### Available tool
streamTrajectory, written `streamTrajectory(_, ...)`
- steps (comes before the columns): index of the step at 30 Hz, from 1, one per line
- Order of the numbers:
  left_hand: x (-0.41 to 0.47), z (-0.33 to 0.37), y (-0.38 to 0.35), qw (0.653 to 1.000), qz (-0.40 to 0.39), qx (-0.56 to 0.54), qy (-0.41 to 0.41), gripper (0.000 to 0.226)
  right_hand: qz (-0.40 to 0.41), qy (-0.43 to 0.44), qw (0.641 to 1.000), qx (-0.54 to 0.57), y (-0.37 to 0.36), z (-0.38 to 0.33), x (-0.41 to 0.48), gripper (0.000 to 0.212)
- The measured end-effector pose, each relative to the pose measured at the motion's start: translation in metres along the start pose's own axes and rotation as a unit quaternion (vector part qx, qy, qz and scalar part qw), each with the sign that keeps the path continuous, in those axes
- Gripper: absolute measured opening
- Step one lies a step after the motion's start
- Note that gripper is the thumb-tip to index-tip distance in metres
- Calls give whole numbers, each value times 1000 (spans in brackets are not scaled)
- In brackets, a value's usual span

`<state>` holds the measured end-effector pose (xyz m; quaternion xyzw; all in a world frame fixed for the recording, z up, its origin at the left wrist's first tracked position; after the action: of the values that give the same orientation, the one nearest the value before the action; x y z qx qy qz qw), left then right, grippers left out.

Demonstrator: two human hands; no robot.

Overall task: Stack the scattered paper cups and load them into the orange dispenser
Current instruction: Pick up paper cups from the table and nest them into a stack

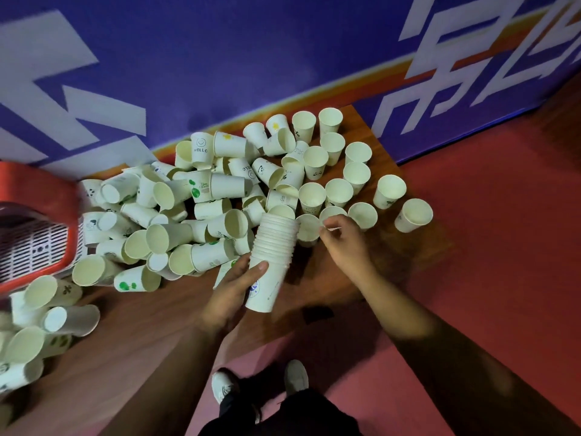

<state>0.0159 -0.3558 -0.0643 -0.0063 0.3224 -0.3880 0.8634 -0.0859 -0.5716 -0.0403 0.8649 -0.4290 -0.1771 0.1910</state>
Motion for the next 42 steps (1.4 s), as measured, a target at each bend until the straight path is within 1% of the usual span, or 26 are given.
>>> streamTrajectory(2,-3,6,11,1000,6,3,-13,51,-24,30,989,-145,-12,14,10,25)
streamTrajectory(5,-7,8,24,1000,12,10,-25,50,-84,66,959,-263,-39,30,16,38)
streamTrajectory(7,-8,4,33,999,20,9,-29,51,-112,87,940,-310,-54,34,17,40)
streamTrajectory(10,-9,-6,38,999,20,11,-26,51,-128,102,915,-369,-70,40,18,29)
streamTrajectory(12,-11,-10,40,999,21,14,-21,51,-118,109,909,-385,-72,40,16,21)
streamTrajectory(14,-13,-13,41,1000,22,14,-18,51,-100,124,909,-385,-70,37,12,20)
streamTrajectory(17,-15,-18,45,1000,24,7,-11,52,-50,125,925,-355,-51,28,0,20)
streamTrajectory(20,-15,-19,45,999,22,22,-8,67,11,110,951,-288,-18,19,-14,15)
streamTrajectory(22,-15,-21,43,999,15,34,-3,68,62,98,967,-227,10,9,-22,14)
streamTrajectory(24,-17,-20,39,999,13,46,2,68,117,102,975,-160,36,-10,-29,14)
streamTrajectory(26,-20,-17,34,997,5,80,-2,68,127,83,985,-84,49,-30,-28,13)
streamTrajectory(29,-26,-9,31,992,6,128,-17,55,76,19,995,56,47,-56,-27,14)
streamTrajectory(31,-29,-5,32,988,2,150,-27,59,43,0,987,155,37,-71,-33,14)
streamTrajectory(33,-34,-1,37,985,-5,165,-40,69,2,-25,976,214,19,-77,-43,12)
streamTrajectory(36,-44,6,51,984,-11,168,-51,77,-77,-20,973,215,-17,-84,-57,7)
streamTrajectory(40,-65,11,68,984,-19,159,-72,68,-202,-16,967,154,-74,-95,-84,10)
streamTrajectory(41,-71,12,76,985,-14,151,-77,65,-217,-12,964,153,-87,-98,-92,10)
streamTrajectory(42,-77,14,83,986,-9,143,-83,64,-220,-7,964,153,-99,-101,-97,17)
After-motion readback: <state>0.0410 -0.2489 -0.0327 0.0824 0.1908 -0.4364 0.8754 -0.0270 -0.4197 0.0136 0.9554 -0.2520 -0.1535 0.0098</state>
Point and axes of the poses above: each hand's wrist, its own x-axis towards the middle knuckle, its own y-axis out of the back of the hand, z = x × y, the point moved 10 cm from there along x, towards the middle knuckle, and after that the axes turned 2 degrees about z, right-handed, at the moved point
